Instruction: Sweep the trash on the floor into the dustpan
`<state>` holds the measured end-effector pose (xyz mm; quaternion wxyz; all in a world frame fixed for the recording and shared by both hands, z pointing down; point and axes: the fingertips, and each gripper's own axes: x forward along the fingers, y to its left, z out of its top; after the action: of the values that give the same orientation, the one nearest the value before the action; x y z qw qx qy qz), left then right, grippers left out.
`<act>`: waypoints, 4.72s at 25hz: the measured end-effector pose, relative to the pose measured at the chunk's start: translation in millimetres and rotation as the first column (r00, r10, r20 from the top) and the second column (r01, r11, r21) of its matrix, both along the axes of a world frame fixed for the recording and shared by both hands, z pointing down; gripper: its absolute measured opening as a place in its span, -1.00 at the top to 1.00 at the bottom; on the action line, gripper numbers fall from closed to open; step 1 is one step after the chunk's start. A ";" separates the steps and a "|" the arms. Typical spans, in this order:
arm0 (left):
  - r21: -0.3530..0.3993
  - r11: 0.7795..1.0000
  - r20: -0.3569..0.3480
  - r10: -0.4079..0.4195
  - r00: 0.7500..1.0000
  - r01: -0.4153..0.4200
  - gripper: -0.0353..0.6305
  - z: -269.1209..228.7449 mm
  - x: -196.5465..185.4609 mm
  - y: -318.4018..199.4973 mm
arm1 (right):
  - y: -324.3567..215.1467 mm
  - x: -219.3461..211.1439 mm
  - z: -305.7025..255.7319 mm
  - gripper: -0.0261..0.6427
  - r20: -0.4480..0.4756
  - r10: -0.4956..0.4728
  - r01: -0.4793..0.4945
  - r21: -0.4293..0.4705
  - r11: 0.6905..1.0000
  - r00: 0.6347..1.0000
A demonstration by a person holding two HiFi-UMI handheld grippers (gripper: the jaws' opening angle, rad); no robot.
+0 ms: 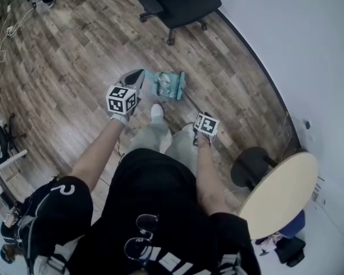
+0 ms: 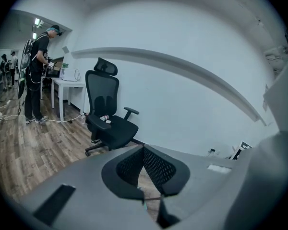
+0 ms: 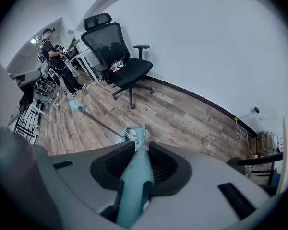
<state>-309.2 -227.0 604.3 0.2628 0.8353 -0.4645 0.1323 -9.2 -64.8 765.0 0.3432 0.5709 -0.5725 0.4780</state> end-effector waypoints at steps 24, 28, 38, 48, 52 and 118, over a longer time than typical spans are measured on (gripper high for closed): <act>-0.042 0.935 -0.001 0.351 0.936 -0.351 0.90 28.1 150.4 0.5 | 64.7 132.7 -11.1 0.67 -0.066 0.390 -0.384 0.086 0.919 0.919; -0.043 0.908 -0.001 0.417 0.909 -0.417 0.90 30.5 188.4 7.1 | 81.5 154.1 -9.2 0.67 -0.068 0.444 -0.437 0.095 0.895 0.894; -0.042 0.841 0.011 0.540 0.842 -0.539 0.90 36.7 261.7 26.7 | 118.7 195.5 14.5 0.67 -0.089 0.529 -0.525 0.059 0.849 0.844; -0.074 0.836 0.035 0.548 0.836 -0.544 0.90 52.8 254.4 30.9 | 110.0 157.0 45.4 0.67 -0.009 0.503 -0.503 -0.002 0.865 0.865; -0.077 0.846 0.036 0.532 0.846 -0.528 0.90 53.3 244.9 28.4 | 135.5 156.3 43.4 0.67 -0.188 0.429 -0.456 -0.138 0.879 0.884; 0.168 0.985 0.044 -0.041 0.998 0.033 0.90 -118.7 259.9 155.7 | 59.5 297.8 -200.8 0.67 0.034 0.001 -0.015 0.425 0.905 0.999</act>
<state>-49.3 -71.4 485.6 0.1834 0.8423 -0.4953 0.1077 288.7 -5.3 564.2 0.1993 0.6262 -0.6662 0.3526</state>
